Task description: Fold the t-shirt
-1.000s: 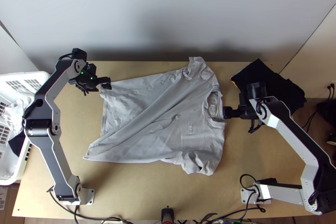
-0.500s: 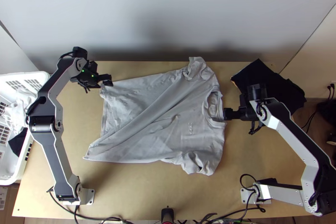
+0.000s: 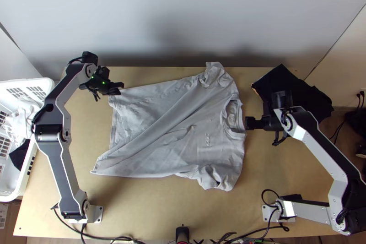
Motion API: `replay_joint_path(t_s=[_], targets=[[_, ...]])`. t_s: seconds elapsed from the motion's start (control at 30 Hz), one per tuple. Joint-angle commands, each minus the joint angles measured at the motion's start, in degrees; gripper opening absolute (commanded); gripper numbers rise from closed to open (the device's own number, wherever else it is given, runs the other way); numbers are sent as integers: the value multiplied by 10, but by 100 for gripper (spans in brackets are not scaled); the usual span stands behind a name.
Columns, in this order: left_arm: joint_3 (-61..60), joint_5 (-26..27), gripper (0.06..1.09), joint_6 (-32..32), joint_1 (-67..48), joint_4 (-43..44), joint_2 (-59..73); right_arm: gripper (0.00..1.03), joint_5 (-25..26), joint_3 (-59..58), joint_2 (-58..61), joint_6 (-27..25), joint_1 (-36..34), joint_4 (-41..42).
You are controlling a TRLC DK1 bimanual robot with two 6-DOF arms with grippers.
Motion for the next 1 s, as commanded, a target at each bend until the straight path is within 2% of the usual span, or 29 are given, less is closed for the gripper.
replay_joint_path(t_s=[0.0, 0.03, 0.1, 0.17, 0.3, 0.4, 0.53, 0.7, 0.97], targets=[[7, 26, 81, 20, -4, -82, -28, 98, -1, 4, -3, -3, -9, -3], [5, 26, 94, 20, -4, -103, -38, 98, -1, 4, -3, -4, -9, -3], [-10, 27, 96, 17, -2, -130, -66, 98, -1, 4, -3, -4, -10, -4], [-53, 30, 102, 16, 2, -135, -105, 98, -2, 4, -3, -3, -9, -4], [-150, 62, 102, 27, 13, -118, -158, 98, -2, 5, -1, -3, -8, -4], [-214, 97, 102, 25, 14, -72, -175, 98, -2, 8, 3, 0, -1, -4], [-279, 103, 102, 6, -6, 19, -192, 98, -2, 15, 4, 5, 9, -4], [-281, 103, 102, -5, -14, 71, -165, 98, -2, 13, -2, 3, 8, -5], [-258, 92, 102, -1, -6, 74, -153, 98, -1, 4, -10, 0, -2, -10]])
